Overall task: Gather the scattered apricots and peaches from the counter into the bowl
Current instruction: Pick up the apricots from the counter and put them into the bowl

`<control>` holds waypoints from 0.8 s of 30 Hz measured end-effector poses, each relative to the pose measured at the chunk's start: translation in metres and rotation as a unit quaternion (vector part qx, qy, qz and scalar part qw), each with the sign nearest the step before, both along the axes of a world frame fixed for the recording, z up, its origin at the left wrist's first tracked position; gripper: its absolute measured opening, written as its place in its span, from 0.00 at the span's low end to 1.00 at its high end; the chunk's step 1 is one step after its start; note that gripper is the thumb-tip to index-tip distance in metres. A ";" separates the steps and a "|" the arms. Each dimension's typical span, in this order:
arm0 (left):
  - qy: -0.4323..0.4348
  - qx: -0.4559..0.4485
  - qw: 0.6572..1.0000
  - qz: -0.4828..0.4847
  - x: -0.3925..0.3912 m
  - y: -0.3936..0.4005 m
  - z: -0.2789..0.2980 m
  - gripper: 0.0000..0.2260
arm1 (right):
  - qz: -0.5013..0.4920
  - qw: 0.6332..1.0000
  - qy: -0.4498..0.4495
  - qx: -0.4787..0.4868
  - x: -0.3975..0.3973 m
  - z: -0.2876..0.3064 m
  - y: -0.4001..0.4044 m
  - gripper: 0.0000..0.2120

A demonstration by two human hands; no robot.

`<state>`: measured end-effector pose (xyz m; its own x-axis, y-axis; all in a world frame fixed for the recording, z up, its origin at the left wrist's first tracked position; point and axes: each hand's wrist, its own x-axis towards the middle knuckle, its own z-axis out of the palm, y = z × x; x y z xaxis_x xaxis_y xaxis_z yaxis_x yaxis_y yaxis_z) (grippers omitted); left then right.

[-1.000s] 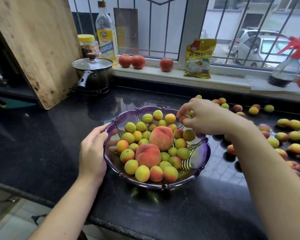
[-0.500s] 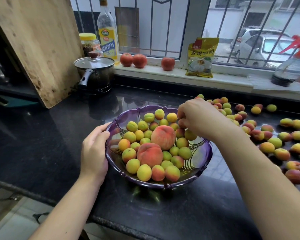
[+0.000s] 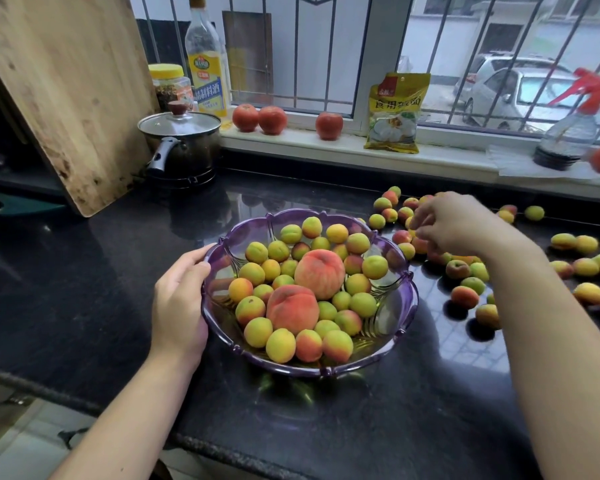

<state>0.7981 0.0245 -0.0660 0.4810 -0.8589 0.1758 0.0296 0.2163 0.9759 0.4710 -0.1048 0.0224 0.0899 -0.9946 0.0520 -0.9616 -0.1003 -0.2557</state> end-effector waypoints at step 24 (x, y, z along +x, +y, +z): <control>-0.009 0.002 1.000 0.002 0.002 -0.001 -0.002 0.14 | 0.120 0.977 -0.173 0.012 0.019 0.062 0.053 0.07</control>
<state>0.8001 0.0237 -0.0681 0.4804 -0.8581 0.1815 0.0107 0.2127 0.9771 0.4895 -0.0522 0.0847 0.3025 -0.9481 0.0978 -0.7660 -0.3028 -0.5671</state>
